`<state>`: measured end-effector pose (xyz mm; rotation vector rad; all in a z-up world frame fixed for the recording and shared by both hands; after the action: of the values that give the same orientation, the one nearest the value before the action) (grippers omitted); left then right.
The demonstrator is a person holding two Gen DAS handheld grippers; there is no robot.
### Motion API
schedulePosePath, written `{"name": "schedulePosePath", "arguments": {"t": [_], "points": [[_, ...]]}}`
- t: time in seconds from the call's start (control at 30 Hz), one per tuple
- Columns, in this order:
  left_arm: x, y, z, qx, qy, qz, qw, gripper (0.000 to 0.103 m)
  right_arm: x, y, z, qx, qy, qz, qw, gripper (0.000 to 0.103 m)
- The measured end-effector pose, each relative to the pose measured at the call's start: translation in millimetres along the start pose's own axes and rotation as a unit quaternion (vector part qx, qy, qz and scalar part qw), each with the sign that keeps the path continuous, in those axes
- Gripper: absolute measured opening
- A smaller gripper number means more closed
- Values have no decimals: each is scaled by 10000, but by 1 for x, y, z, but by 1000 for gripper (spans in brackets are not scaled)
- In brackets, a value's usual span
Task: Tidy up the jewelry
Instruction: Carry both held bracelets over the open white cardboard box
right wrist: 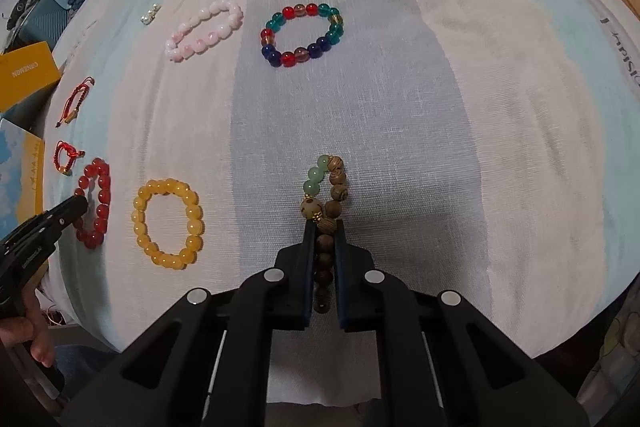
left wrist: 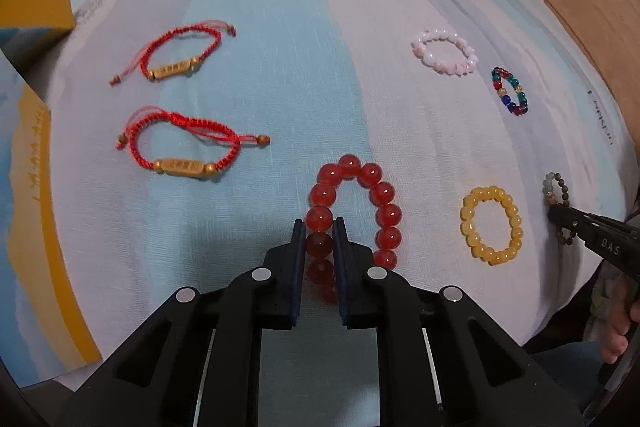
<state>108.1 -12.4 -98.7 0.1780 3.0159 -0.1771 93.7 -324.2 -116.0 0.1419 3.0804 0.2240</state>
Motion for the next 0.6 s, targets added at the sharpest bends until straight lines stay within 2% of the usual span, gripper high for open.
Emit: {"name": "schedulePosePath", "arguments": {"t": [0.23,0.4,0.6], "points": [[0,-4,-3,23,-78,15,10000,12,4,5,-6,-33,-146,36,9999,7],[2,-6,-16,132,-210,28,9997,12,10,8,-23,-181,-444,4,9988,7],[2,-13,-36,225,-430,31,9988,12,14,10,-30,-158,-585,-79,9981,7]]}}
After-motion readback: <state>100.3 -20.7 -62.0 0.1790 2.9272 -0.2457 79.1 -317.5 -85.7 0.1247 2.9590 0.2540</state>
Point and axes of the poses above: each gripper's, at about its wrist camera, not at the fingertips, and z roughly the way its jaws point, y to its left, x to its underside, the point moved 1 cm from there along z, roughly the way its jaws point, and after that the axes turned 13 degrees about y, right-handed, at the moved point
